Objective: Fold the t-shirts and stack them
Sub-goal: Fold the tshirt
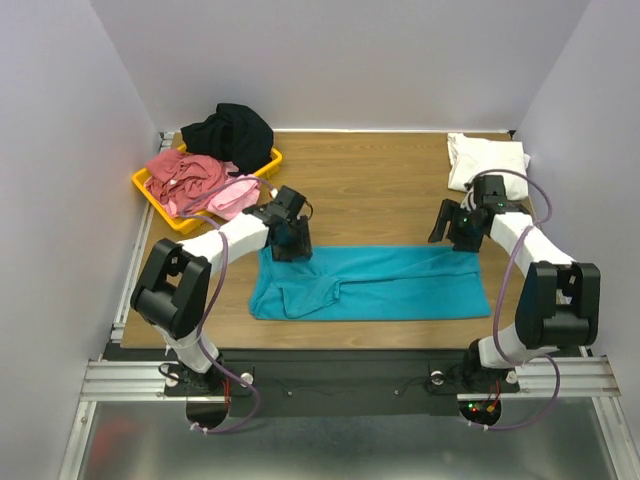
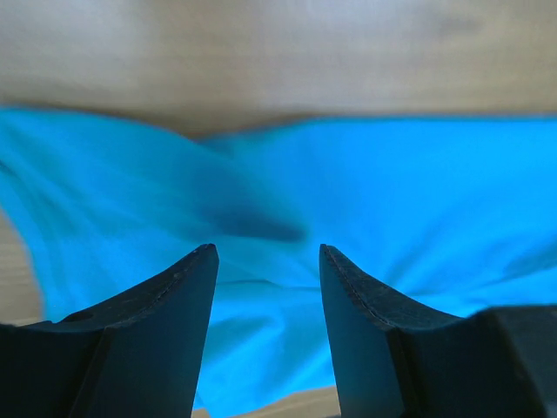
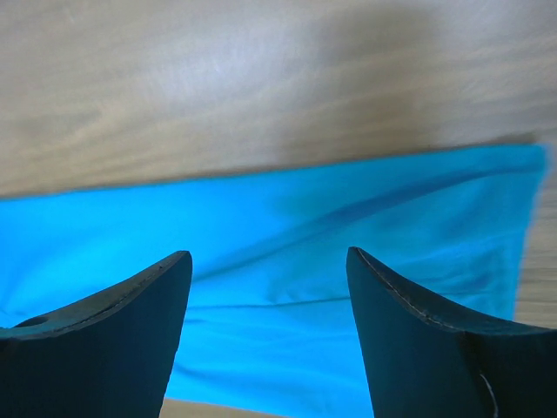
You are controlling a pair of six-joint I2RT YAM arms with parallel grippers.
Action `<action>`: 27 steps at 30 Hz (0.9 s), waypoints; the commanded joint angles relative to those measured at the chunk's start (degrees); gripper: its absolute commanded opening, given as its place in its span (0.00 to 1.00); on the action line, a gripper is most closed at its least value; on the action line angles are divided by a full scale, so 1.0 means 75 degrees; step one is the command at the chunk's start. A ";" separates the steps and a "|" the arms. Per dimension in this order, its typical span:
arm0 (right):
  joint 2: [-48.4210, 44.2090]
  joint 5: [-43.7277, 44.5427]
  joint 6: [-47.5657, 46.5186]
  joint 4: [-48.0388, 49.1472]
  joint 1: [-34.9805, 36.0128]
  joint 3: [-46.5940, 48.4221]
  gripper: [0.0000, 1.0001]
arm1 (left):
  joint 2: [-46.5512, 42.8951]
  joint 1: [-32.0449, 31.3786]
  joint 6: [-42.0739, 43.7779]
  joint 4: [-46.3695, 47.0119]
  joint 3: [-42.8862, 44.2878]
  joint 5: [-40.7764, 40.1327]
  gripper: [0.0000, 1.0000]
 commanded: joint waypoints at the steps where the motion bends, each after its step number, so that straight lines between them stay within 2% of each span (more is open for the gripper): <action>1: 0.0298 -0.0812 -0.0199 0.0017 0.0167 -0.0321 0.77 | -0.0468 -0.0225 -0.0431 0.0370 -0.0804 0.0932 0.61; 4: 0.0567 -0.0906 -0.0082 0.0017 0.0167 -0.0403 0.77 | -0.0153 -0.0225 -0.0443 0.0722 -0.1110 0.1226 0.60; 8: 0.0896 -0.0755 0.0047 0.0005 0.0167 -0.0391 0.77 | 0.0328 -0.0225 -0.0292 0.0782 -0.0983 0.1098 0.60; 14: 0.1271 -0.0368 0.0176 0.0028 0.0178 -0.0426 0.77 | 0.1532 -0.0202 0.0177 0.0524 0.0165 0.0571 0.60; 19: 0.1353 -0.0040 0.0200 0.0017 0.0178 -0.0228 0.77 | 0.2566 -0.0061 0.0517 0.0208 0.1676 0.0371 0.60; 24: 0.0688 0.0686 0.0281 -0.0123 0.0167 0.0194 0.79 | 0.3352 0.0336 0.0810 -0.0320 0.3000 -0.0038 0.60; 27: 0.0277 0.1178 0.0457 -0.0345 0.0167 0.0253 0.80 | 0.3505 0.0583 0.0869 -0.0449 0.3353 -0.0039 0.61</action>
